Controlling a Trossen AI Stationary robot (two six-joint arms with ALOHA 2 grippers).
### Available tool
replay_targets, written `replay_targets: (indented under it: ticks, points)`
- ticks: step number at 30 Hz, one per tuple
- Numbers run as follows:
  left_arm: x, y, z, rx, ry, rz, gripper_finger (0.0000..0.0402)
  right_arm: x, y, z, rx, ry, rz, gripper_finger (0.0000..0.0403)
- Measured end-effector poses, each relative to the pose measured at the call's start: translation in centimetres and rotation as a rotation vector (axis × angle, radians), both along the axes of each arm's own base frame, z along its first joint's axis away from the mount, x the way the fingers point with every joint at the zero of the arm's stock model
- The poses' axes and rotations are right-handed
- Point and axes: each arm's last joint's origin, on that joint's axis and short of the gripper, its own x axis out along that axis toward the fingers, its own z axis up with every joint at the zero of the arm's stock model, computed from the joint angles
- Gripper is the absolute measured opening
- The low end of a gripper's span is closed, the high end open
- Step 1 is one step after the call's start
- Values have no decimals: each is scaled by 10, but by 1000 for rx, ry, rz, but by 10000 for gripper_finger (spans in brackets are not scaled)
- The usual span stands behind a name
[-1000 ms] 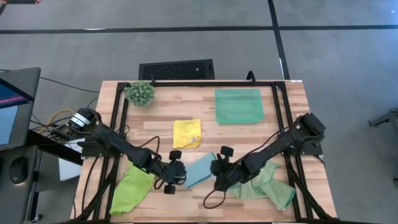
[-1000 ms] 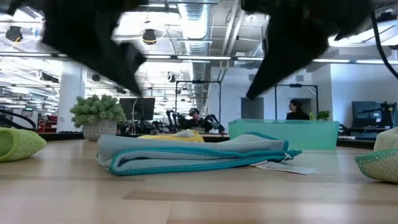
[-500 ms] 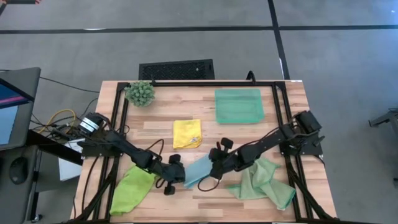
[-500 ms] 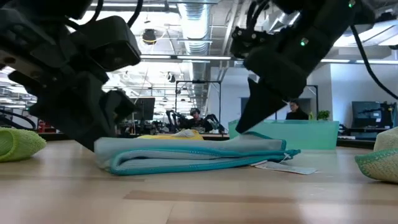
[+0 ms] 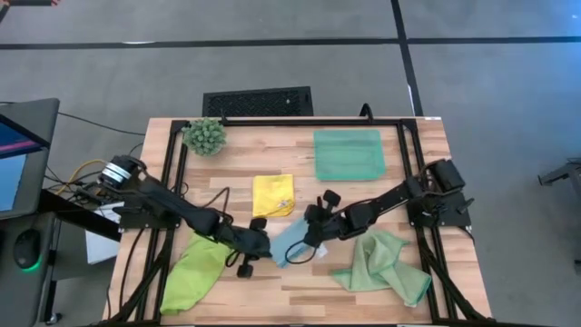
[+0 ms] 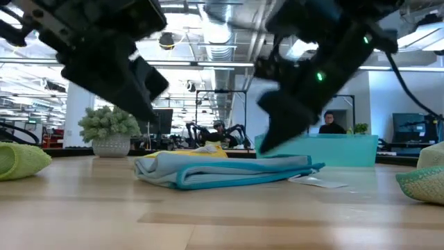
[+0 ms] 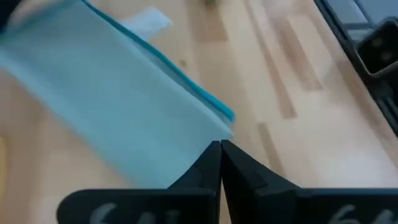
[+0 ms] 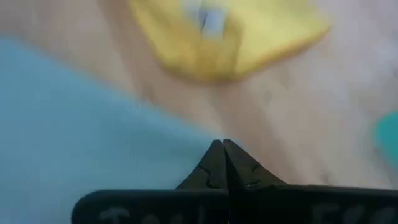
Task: Fold microfiber towels
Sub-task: Fold the blue microfiber cloth
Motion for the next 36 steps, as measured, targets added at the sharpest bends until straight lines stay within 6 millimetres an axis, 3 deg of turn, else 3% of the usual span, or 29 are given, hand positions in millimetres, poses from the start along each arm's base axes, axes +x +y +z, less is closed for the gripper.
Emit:
replay_targets:
  ticks: [2,8,16,24,27,33,36]
  points:
    - [-2,3,4,48,-13,51,1,-3,-3,17,-29,-18,0,2]
    - [-13,7,-18,69,11,87,2,-15,2,62,38,-128,24,1]
    - [-10,5,-27,18,-43,32,2,-29,33,50,187,-122,43,1]
    - [-8,2,-55,12,61,-12,2,-29,56,26,239,-111,13,1]
    - [-7,1,-59,2,72,-3,2,-20,64,19,264,-179,50,1]
    - [-8,0,-54,-9,53,-31,2,21,81,16,355,-434,215,0]
    - [-9,0,-52,-12,54,-43,2,39,87,16,340,-424,248,0]
